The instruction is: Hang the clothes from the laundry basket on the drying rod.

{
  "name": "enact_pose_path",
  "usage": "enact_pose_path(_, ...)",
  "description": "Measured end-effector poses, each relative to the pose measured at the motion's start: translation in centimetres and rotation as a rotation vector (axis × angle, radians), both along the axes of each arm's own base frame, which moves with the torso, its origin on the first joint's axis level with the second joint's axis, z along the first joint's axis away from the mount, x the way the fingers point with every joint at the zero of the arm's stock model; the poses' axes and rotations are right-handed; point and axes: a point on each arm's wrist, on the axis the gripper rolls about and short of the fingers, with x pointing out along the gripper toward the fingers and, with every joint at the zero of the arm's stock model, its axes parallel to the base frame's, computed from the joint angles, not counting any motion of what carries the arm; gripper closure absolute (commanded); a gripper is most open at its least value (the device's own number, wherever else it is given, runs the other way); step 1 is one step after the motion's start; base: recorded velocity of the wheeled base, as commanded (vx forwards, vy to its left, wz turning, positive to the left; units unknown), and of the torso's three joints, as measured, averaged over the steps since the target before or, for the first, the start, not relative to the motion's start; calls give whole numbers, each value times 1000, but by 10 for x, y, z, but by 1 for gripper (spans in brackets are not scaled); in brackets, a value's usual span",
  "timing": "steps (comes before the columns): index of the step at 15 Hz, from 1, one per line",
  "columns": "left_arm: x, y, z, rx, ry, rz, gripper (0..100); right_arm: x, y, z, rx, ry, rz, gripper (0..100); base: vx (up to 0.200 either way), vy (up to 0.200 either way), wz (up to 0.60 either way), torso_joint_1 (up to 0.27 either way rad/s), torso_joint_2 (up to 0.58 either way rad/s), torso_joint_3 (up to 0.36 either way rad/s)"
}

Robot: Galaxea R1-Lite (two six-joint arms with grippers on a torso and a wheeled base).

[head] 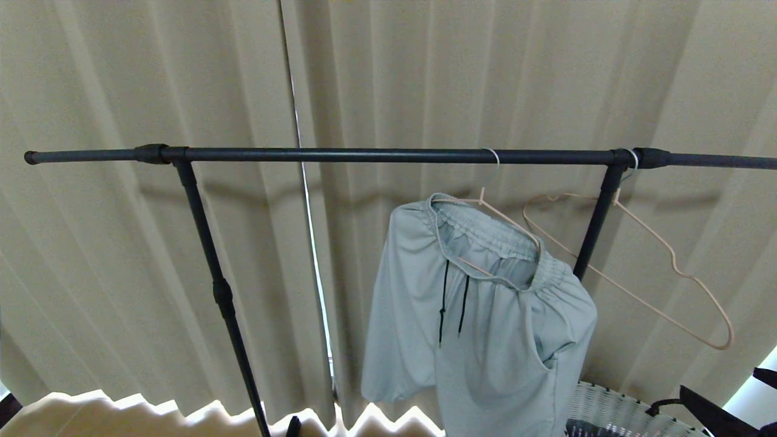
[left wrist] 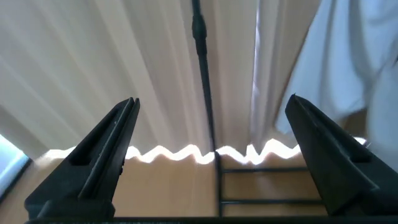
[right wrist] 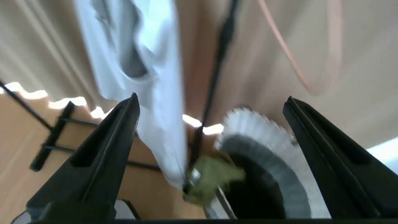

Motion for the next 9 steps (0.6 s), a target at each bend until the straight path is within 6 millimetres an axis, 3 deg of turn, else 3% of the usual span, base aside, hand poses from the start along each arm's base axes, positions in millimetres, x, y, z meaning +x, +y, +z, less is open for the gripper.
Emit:
enact_pose_path(4, -3, -1, -5, -35, -27, -35, 0, -34, -10, -11, 2, 4, -85, 0, 0, 0, 0, 0, 0, 0)
enact_pose_path(9, -3, -3, -5, -56, -37, -99, 0, -77, -15, -40, 7, -25, -152, 0, 0, 0, 0, 0, 0, 0)
